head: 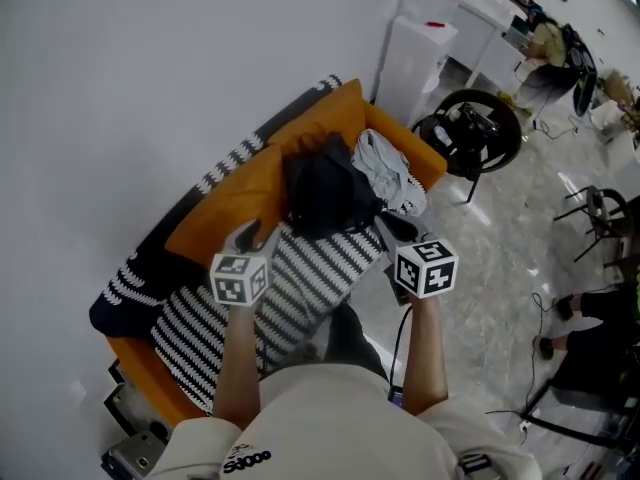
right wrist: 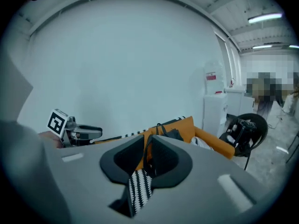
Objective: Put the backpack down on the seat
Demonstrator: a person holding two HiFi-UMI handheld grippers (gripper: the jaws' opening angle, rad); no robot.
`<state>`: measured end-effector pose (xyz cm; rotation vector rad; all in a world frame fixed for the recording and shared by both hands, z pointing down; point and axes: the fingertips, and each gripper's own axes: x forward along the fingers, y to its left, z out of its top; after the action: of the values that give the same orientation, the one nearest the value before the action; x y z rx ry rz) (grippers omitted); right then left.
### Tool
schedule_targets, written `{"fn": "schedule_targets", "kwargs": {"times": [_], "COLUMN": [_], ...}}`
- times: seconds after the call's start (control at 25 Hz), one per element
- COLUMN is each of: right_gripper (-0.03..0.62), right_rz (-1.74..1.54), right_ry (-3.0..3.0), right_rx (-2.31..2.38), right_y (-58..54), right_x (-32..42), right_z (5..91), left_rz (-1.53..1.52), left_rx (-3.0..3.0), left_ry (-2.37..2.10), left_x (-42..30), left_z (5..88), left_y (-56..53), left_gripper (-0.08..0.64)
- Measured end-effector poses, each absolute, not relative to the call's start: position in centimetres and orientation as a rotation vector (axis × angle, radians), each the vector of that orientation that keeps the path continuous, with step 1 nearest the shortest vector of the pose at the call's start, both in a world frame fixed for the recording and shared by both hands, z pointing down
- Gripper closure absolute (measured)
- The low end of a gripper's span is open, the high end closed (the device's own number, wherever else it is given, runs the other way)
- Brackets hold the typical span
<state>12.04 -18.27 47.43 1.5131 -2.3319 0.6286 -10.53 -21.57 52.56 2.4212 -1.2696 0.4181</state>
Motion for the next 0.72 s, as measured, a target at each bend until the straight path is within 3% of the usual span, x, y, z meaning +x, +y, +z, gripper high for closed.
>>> {"fn": "schedule_targets", "kwargs": {"times": [0.12,0.36,0.72], "right_gripper": [0.571,0.588,0.588], "right_rz": [0.528,0.421,0.2], "right_ry": [-2.354,-2.408,-2.435], "right_rx": [1.548,1.67,1.735], "right_y": [-16.3,-13.0,-8.8], "right_x": [11.7,11.7,11.5], "right_z": [44.0,38.0,31.9], "left_rz": [0.4,0.363,0.288], "left_rx": [2.487,2.655,2.841], "left_ry": [-1.285,-1.321,-1.403], "left_x": [-10.4,-9.8,-8.8], "left_z": [49.3,42.6,34.5], "left_y": [-20.0,-16.8,-13.1], "left_gripper": [0.418,0.523,0.549]}}
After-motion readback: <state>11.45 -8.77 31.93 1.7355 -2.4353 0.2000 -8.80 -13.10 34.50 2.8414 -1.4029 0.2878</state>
